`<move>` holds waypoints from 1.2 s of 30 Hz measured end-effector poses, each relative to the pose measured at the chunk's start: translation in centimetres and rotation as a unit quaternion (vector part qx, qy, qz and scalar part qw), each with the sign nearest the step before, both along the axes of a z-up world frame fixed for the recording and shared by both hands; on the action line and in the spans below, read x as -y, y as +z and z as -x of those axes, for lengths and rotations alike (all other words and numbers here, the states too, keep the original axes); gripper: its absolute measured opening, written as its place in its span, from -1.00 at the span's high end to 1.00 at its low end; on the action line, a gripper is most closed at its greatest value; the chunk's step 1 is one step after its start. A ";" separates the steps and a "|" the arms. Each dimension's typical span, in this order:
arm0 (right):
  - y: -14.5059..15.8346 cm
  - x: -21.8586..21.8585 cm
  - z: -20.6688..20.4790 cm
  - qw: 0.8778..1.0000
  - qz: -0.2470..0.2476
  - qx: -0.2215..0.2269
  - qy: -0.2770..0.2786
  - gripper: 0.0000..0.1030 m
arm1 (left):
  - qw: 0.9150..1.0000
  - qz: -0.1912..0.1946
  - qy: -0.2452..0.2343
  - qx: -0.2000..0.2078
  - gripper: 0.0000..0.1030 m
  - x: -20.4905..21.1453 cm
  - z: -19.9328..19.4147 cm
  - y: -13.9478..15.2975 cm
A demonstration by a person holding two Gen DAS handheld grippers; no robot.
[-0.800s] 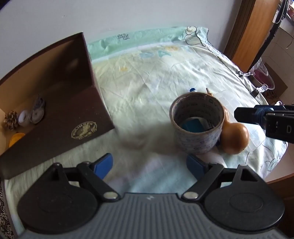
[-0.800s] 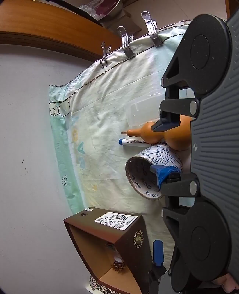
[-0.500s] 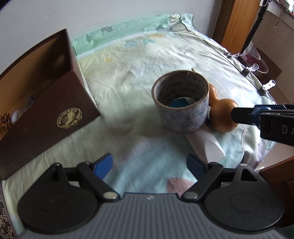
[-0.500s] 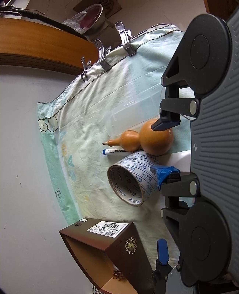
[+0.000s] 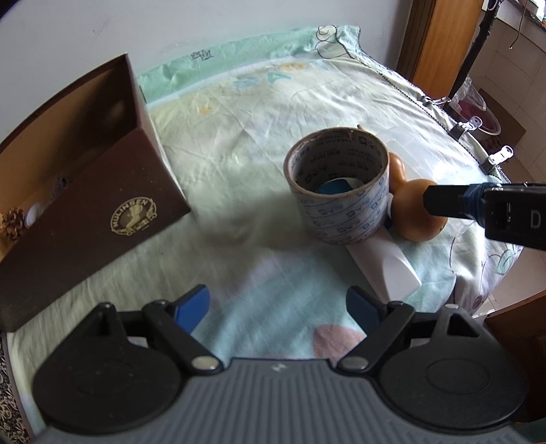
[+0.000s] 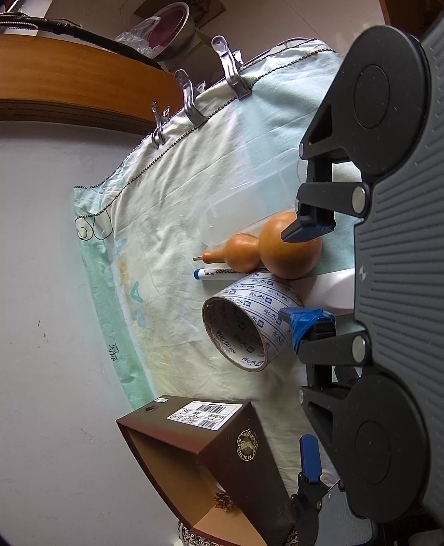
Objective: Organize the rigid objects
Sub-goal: 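Reach the right gripper to the packing tape roll and grasp its rim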
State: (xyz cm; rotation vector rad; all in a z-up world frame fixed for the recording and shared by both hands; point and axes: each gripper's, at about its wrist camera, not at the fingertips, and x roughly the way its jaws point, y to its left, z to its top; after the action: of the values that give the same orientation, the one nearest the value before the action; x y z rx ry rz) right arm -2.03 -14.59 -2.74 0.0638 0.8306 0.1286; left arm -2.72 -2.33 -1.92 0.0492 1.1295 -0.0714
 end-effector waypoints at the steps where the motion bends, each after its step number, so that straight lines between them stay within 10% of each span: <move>1: 0.0 0.0 0.0 1.000 -0.002 0.001 0.000 0.51 | 1.000 0.001 0.001 -0.001 -0.70 0.1 0.1 0.0; 12: 1.1 0.5 -2.3 0.999 -0.027 0.008 0.016 0.51 | 0.999 0.016 -0.015 0.027 -0.70 0.3 -1.7 1.6; 36: -0.7 1.0 -6.6 0.996 -0.093 -0.013 -0.002 0.53 | 0.982 0.183 0.040 0.011 -0.57 -3.5 -6.2 1.0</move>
State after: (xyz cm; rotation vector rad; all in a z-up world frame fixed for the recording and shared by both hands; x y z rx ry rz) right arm 4.58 -15.55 -3.40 0.2430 0.8431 0.2014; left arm 3.47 1.22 -0.87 -0.3228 1.0791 -0.2065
